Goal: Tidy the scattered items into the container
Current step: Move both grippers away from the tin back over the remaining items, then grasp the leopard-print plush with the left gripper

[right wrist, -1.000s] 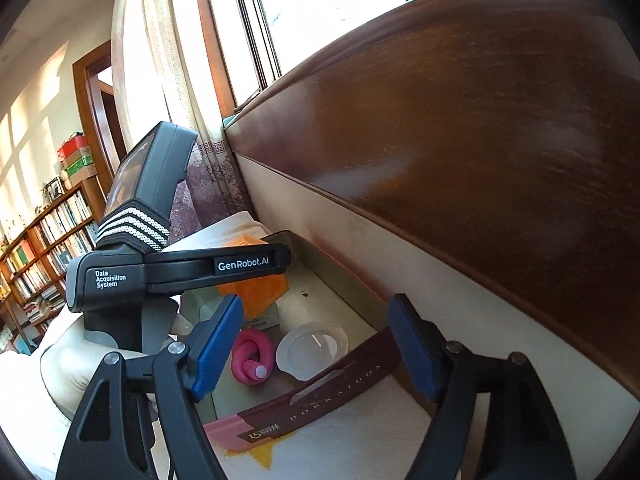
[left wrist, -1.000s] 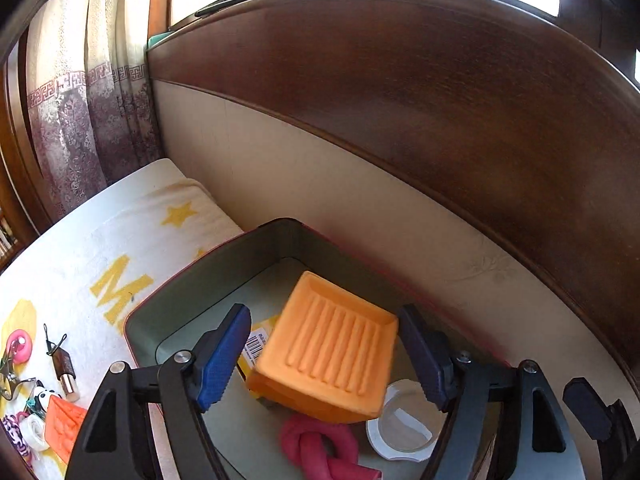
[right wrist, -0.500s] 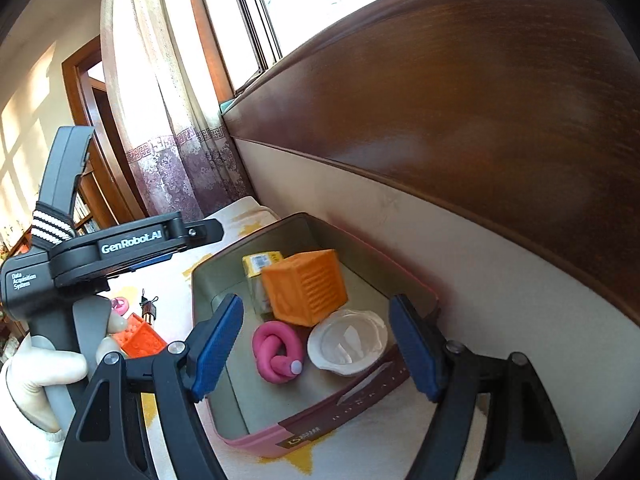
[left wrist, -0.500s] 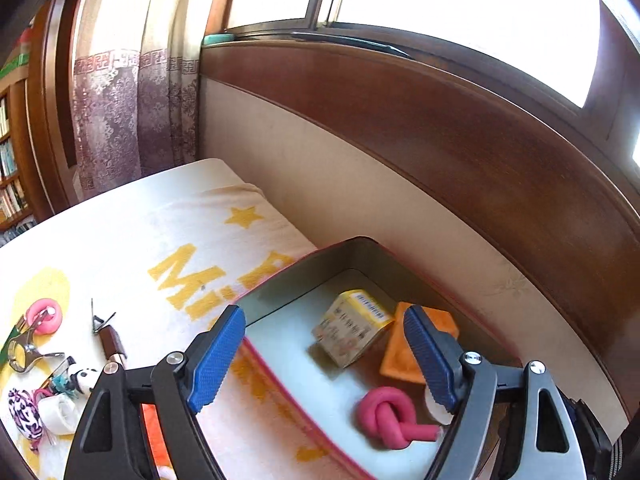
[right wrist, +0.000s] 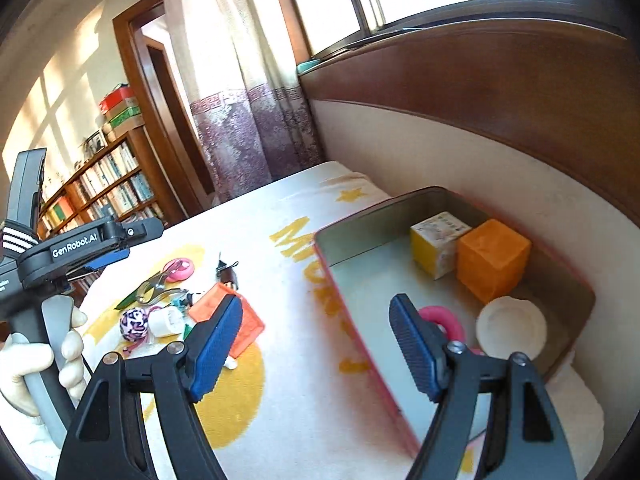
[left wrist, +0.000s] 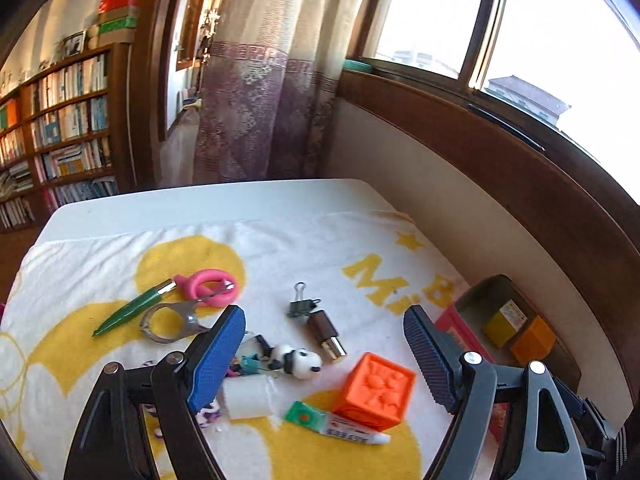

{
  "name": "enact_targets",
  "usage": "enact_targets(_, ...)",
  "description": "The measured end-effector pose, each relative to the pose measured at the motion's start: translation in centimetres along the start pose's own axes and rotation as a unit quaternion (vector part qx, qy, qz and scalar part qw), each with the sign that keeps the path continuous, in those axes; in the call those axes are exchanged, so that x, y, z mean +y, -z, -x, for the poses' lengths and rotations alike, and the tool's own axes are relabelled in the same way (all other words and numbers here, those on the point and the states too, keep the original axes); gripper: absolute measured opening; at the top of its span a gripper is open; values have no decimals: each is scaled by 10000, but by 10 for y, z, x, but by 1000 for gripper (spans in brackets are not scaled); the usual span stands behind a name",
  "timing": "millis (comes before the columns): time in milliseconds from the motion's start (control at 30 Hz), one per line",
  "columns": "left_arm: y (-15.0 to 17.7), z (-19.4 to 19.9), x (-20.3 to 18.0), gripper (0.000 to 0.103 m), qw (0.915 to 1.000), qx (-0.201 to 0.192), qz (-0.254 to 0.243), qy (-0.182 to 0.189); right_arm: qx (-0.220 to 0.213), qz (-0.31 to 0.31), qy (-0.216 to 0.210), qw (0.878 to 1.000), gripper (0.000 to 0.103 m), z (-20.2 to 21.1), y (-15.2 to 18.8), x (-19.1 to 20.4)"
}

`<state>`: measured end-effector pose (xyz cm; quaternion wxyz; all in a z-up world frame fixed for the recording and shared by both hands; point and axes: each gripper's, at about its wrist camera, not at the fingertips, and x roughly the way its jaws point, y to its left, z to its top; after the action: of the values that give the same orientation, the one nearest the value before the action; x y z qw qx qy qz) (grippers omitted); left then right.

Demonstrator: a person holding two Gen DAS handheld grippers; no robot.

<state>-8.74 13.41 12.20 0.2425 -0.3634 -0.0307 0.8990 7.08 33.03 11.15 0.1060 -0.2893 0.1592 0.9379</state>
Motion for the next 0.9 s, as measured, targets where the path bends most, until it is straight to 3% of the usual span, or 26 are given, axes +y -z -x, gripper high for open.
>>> enact_targets(133,-1,10,42,83,9993,-26,268,-253,188,354,-224,9989,81,-21,-2,31)
enact_targets(367,-2,16,94,83,9963,45,621,-593,768,399,-649,9941,83,-62,-3,60)
enact_targets(767,24,-12,86,83,9961,709,77,-523,1041,578,-297,9924,83,-108,13,68)
enact_targets(900,40,-24,94,83,9940,903,195,-586,973,558,-341,9931,84,-108,14,66)
